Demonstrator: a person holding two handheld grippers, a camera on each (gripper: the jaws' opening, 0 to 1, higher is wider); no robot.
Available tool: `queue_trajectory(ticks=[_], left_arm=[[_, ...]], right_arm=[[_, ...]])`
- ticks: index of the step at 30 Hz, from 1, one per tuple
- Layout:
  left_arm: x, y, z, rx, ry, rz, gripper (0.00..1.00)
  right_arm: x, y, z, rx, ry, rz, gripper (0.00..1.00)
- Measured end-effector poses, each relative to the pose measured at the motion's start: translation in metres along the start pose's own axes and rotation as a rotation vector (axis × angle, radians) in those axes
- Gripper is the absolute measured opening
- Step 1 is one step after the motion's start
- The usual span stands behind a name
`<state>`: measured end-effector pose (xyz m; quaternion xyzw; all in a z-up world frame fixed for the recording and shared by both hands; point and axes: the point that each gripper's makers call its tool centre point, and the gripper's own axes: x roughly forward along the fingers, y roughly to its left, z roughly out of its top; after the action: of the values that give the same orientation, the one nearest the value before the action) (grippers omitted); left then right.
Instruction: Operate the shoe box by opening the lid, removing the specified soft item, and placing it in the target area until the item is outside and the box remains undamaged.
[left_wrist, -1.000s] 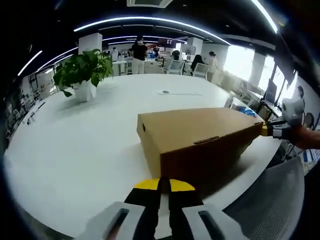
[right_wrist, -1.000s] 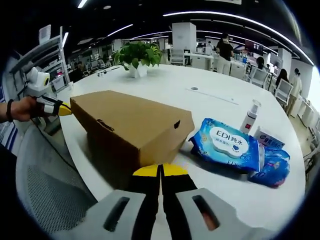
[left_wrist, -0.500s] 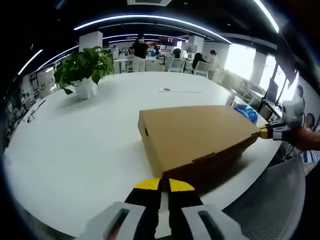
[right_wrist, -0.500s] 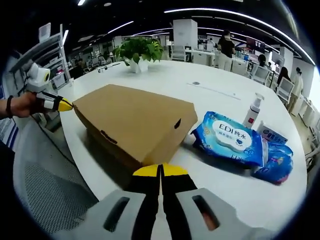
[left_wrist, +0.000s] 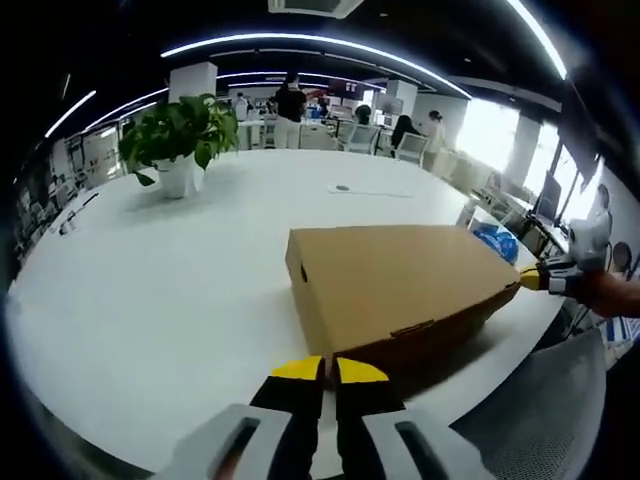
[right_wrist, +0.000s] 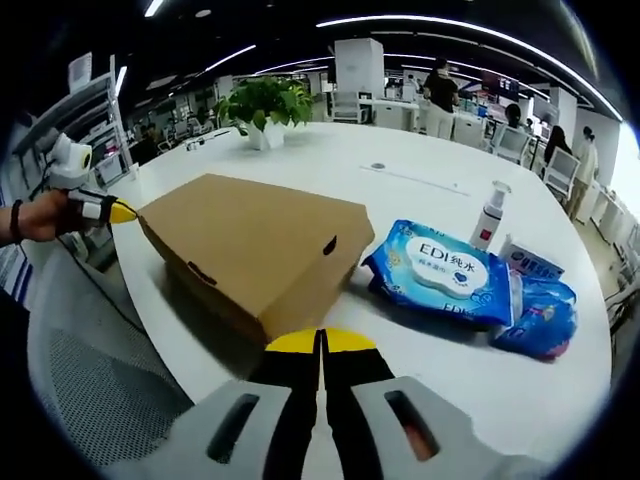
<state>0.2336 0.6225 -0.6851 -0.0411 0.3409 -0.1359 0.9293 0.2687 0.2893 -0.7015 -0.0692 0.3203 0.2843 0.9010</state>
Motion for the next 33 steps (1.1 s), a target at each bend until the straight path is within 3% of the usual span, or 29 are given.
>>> queue_trajectory(ticks=[7,11,17,25,33], left_arm=[[-0.009,0.009,0.010,-0.051,-0.045,0.023,0.04],[-0.010,0.015,0.010,-0.049,-0.030,0.063,0.10],[-0.010,0.014,0.019,-0.099,-0.059,0.049,0.20],[-0.004,0.003,0.028,-0.126,-0.078,0.006,0.24],[0.009,-0.010,0.014,-0.122,-0.023,-0.039,0.23]], right_arm=[[-0.008,-0.007,0.010,0.049,-0.041,0.003,0.00],[-0.011,-0.004,0.016,0.079,-0.062,0.021,0.03],[-0.010,0.012,0.034,0.124,-0.118,0.103,0.19],[-0.003,0.029,0.037,0.162,-0.117,0.179,0.24],[0.003,0.036,0.028,0.175,-0.090,0.195,0.24]])
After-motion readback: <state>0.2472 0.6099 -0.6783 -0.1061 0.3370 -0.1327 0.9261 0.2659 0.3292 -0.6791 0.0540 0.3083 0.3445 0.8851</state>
